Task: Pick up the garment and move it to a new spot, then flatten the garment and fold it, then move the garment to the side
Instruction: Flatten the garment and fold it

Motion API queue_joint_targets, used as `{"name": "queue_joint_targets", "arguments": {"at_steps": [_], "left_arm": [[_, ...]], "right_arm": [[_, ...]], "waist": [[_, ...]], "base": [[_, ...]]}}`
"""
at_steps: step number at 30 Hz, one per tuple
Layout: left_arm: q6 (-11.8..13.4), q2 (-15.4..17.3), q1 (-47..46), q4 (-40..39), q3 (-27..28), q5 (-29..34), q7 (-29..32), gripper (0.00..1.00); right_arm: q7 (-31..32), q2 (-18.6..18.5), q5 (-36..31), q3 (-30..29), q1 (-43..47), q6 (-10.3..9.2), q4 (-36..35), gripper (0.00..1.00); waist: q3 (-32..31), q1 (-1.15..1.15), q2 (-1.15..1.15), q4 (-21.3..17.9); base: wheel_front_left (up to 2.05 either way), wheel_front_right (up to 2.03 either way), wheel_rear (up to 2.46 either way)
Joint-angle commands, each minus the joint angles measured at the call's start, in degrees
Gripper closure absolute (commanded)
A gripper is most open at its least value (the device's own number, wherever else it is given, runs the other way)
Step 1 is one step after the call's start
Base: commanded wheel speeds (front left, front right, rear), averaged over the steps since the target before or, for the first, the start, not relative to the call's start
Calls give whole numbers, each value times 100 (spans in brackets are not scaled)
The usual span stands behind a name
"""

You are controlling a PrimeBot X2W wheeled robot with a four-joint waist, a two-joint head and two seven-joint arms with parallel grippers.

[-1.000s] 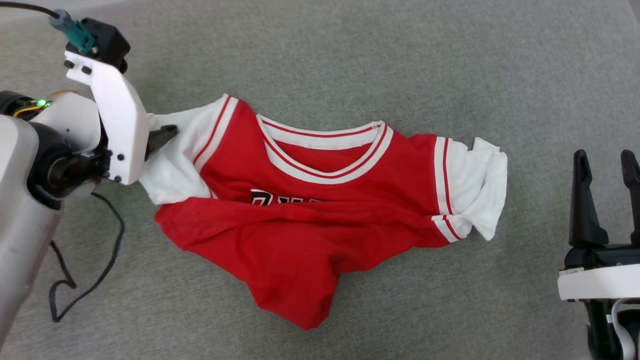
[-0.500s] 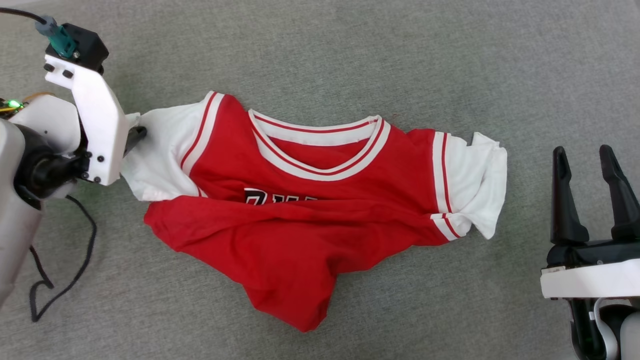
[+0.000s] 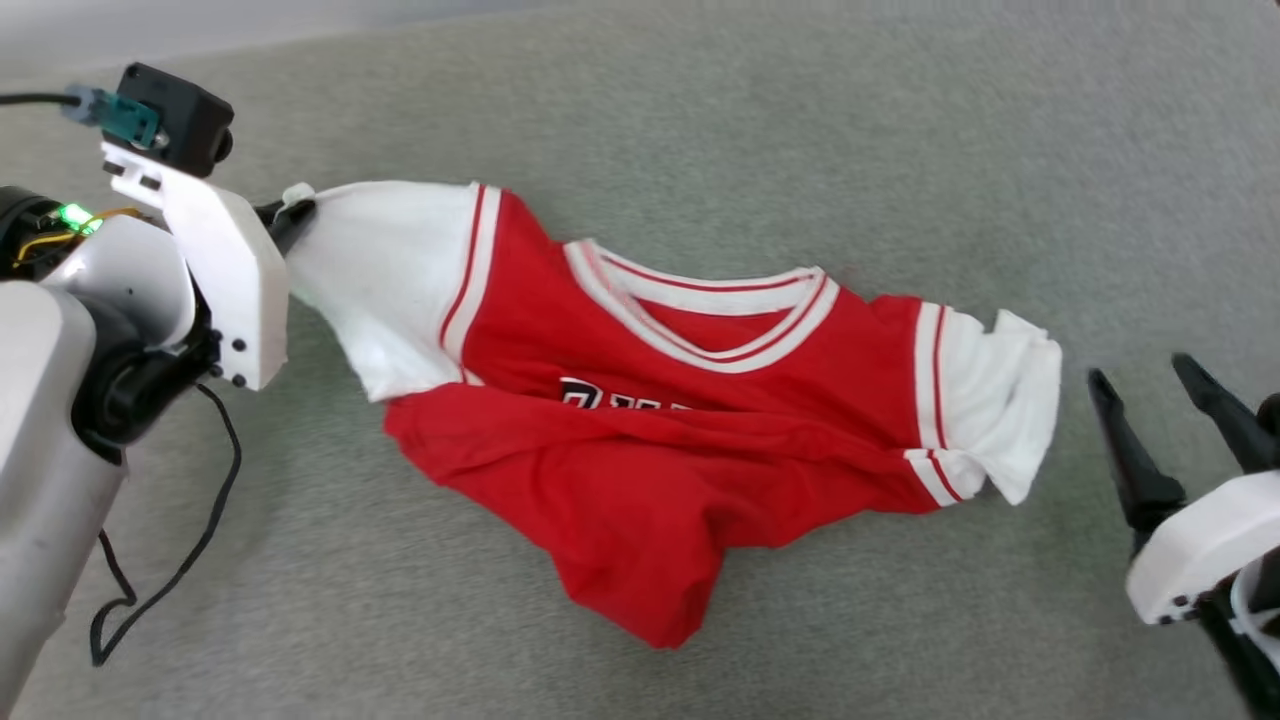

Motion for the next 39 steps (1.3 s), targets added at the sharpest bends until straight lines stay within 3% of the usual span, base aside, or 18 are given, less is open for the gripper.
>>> {"name": "queue_joint_targets", "arguments": {"at_steps": [1,9,18,27,32,33,34,35,39], "left_arm": [[0,37,103,-89,2,35,-59,100],[68,179,370,-1343,-65,242,-370,100],[353,245,847,-2895,-68,176,-424,100],[351,132,1006,-3289,-180,170,-605,100],[342,141,1055,-3326,-173,168,-666,100],[341,148,1065,-3312,-165,166,-688,100],[339,155,1072,-3289,-163,166,-711,100],[342,166,1078,-3260,-152,170,-725,100],[370,214,1113,-3166,-91,157,-828,100]], "right_arm": [[195,-118,12,-3,-5,-4,13,0],[2258,-1270,553,311,-380,-4,-19,0],[3694,-1833,793,479,-939,-4,461,0],[3781,-1969,720,804,-1014,-3,1166,0],[3783,-1715,801,1128,-891,-1,1642,0],[3807,-1701,829,1200,-861,1,1721,54],[3801,-1717,839,1261,-837,6,1783,73],[3758,-1738,835,1296,-842,6,1825,100],[3502,-1922,862,1221,-1055,-5,1839,100]], "waist": [[-174,0,0,213],[-302,0,0,799],[-163,0,0,1357],[37,0,0,1673],[78,0,0,1749],[69,0,0,1757],[46,0,0,1762],[16,0,0,1757],[-183,0,0,1680]], "base": [[0,0,0],[0,0,0],[0,0,0],[0,0,0],[0,0,0],[0,0,0],[0,0,0],[0,0,0],[0,0,0]]}}
